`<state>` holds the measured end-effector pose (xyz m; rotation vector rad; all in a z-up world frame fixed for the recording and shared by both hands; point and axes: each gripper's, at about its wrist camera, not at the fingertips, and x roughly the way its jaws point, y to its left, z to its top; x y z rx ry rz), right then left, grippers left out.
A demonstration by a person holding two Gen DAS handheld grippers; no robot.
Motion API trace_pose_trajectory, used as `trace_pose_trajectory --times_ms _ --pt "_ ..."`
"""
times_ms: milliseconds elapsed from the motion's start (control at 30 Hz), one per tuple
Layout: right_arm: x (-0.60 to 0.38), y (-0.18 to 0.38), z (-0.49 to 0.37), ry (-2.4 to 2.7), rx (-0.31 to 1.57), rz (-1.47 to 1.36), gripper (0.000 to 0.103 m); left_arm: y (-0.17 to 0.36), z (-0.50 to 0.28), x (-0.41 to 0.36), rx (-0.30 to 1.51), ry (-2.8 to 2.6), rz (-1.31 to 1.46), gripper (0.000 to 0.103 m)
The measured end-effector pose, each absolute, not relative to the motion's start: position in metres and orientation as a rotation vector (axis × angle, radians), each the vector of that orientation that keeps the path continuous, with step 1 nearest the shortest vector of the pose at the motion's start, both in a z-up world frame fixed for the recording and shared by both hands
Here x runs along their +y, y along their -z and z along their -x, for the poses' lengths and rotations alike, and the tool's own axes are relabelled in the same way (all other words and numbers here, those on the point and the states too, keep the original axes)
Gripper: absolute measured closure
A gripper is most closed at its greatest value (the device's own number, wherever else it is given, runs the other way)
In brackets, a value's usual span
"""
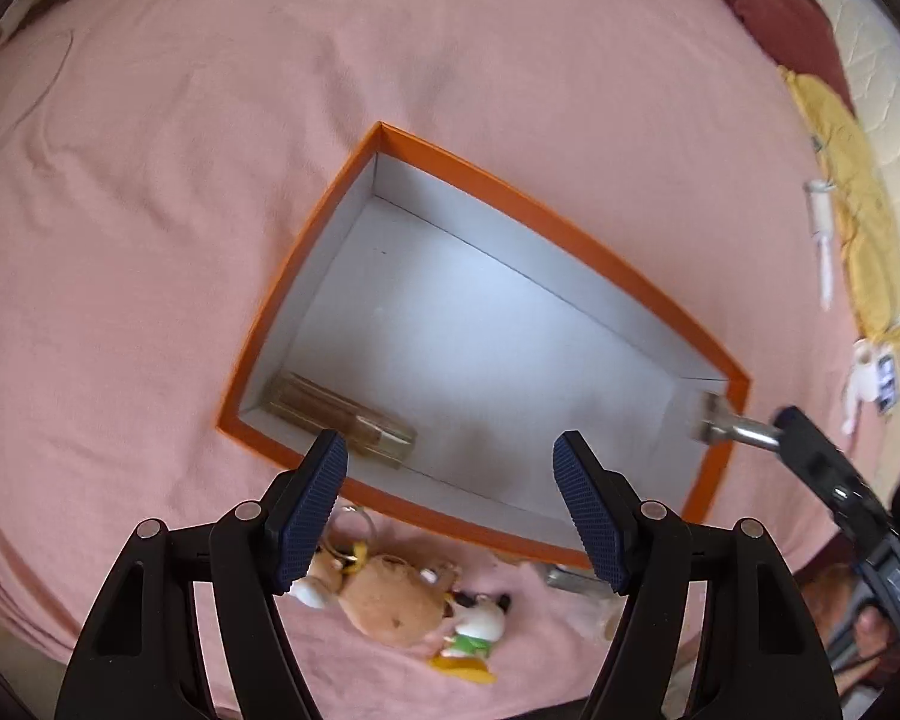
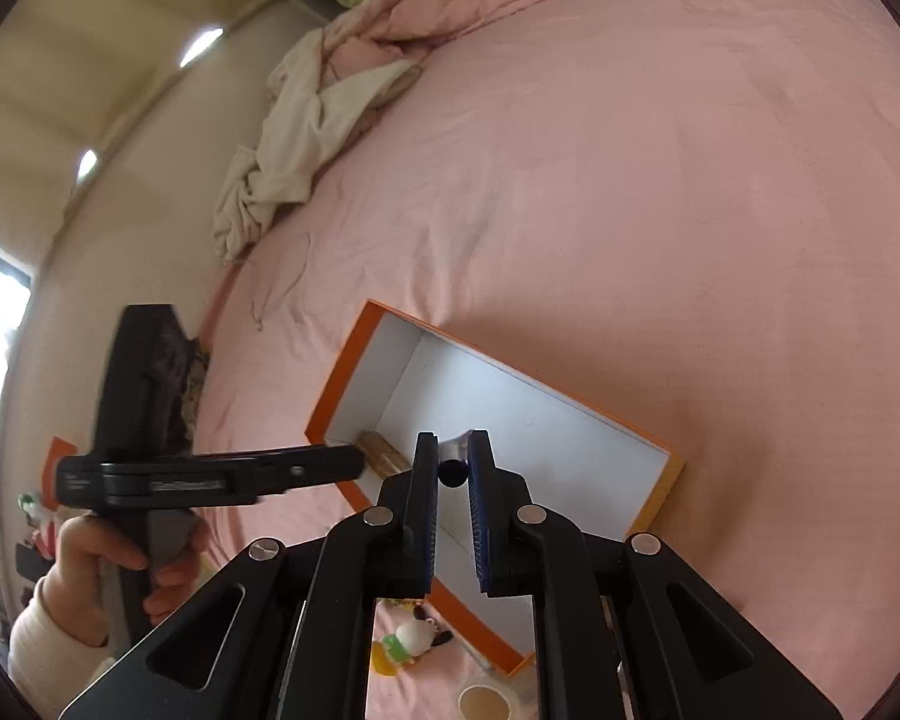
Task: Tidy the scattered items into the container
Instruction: 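Lift the razor out with the right gripper onto the bedspread while the left reaches into the box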
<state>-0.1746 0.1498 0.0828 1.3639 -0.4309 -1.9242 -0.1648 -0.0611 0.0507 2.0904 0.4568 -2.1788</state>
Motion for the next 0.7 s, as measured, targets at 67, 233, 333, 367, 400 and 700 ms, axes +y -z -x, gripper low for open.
trace_pose_trajectory --times_ms 67,233,333,367,400,700 --pt "0.162 -0.093 0.164 1.936 -0.476 -1.341 0.093 -0.035 0.177 -0.060 0.395 2.051 -2.179 0.031" --pt "0.191 -0.104 0.161 1.947 -0.551 -1.318 0.093 0.001 0.198 -0.057 0.355 1.783 -2.304 0.031" --pt "0.204 -0.113 0.161 1.961 -0.577 -1.289 0.093 0.017 0.200 -0.053 0.430 1.771 -2.272 0.006" --pt "0.209 -0.116 0.161 1.965 -0.586 -1.279 0.093 0.020 0.200 -0.051 0.443 1.786 -2.252 0.001" --pt "0.213 -0.119 0.162 1.969 -0.594 -1.269 0.093 0.022 0.199 -0.049 0.435 1.795 -2.230 0.001" --pt "0.247 -0.140 0.162 2.007 -0.655 -1.200 0.093 -0.007 0.189 -0.061 0.716 2.086 -1.835 0.000"
